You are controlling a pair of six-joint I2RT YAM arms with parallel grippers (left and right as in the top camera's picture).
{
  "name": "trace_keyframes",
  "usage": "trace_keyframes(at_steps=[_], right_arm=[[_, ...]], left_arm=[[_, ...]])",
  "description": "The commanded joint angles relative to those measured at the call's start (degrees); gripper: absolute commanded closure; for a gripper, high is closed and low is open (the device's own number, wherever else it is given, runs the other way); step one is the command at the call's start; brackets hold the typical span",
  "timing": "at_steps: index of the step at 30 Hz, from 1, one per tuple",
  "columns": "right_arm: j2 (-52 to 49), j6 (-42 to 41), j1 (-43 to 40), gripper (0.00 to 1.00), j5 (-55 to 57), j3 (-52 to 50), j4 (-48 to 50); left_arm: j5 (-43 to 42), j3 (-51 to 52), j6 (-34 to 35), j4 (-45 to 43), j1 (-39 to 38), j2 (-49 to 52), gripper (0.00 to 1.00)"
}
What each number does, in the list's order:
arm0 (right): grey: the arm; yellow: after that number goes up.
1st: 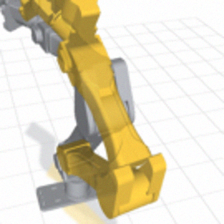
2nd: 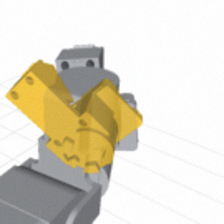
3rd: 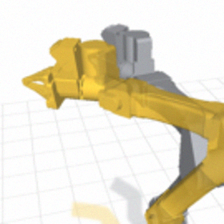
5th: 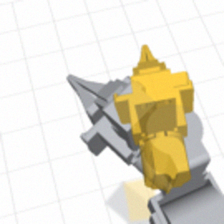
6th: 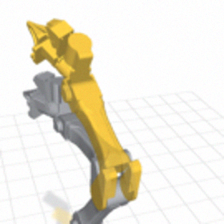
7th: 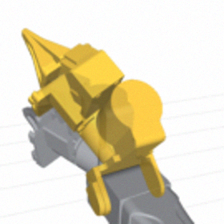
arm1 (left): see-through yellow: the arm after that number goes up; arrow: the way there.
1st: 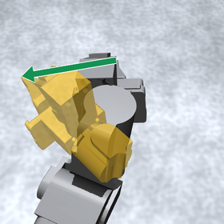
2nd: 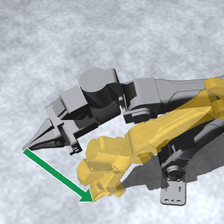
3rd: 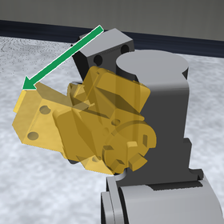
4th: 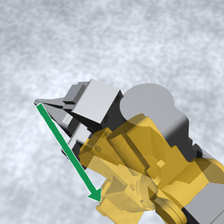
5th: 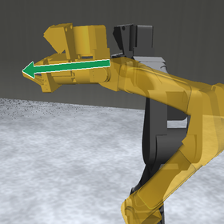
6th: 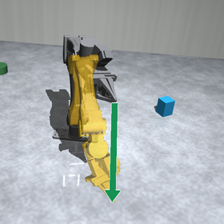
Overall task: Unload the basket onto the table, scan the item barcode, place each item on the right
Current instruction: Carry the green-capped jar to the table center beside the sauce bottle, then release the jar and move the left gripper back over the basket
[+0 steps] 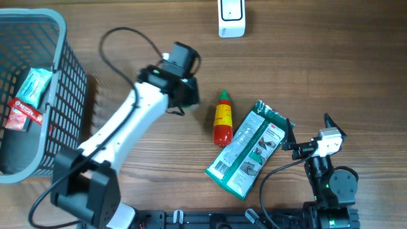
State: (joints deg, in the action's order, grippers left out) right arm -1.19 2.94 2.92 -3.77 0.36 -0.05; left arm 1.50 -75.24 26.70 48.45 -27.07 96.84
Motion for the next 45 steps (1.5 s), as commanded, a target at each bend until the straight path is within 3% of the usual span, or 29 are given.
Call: trace_keyframes(at_steps=[1,11,15,20,25,32,35,40,45], right_arm=[[0.0,0.5,0.28,0.0,0.83,-0.04,0.11],[0.0,0.5,0.28,0.0,0.83,-0.04,0.11],[0.0,0.5,0.28,0.0,0.83,-0.04,0.11],[0.0,0.5,0.28,0.0,0.83,-0.04,0.11],[0.0,0.5,0.28,0.0,0.83,-0.04,0.11],[0.0,0.5,0.28,0.0,0.83,-0.04,0.11],[0.0,0.5,0.28,0.0,0.83,-0.04,0.11],[0.0,0.5,0.28,0.0,0.83,-0.04,0.11],[0.0,0.5,0.28,0.0,0.83,-0.04,0.11]], left_arm=[[1.2,2.89,-7.06,-3.67,-2.6,0.94,0.51],[1.16,6.32,-9.92,-6.49,-4.33,1.44,0.54],[1.38,6.32,-15.58,-6.03,-4.33,1.44,0.51],[1.64,6.32,-16.06,-5.79,-4.33,1.42,0.48],[1.62,6.16,-15.67,-4.28,-4.33,0.94,0.26],[1.84,-0.98,-15.56,-0.76,-4.28,-3.37,0.04],[6.82,-7.56,-15.02,1.4,-3.8,-6.32,0.0],[25.38,-19.37,-8.33,1.95,-1.09,-12.17,0.0],[34.03,-24.48,-4.09,-0.7,8.07,-17.75,0.0]])
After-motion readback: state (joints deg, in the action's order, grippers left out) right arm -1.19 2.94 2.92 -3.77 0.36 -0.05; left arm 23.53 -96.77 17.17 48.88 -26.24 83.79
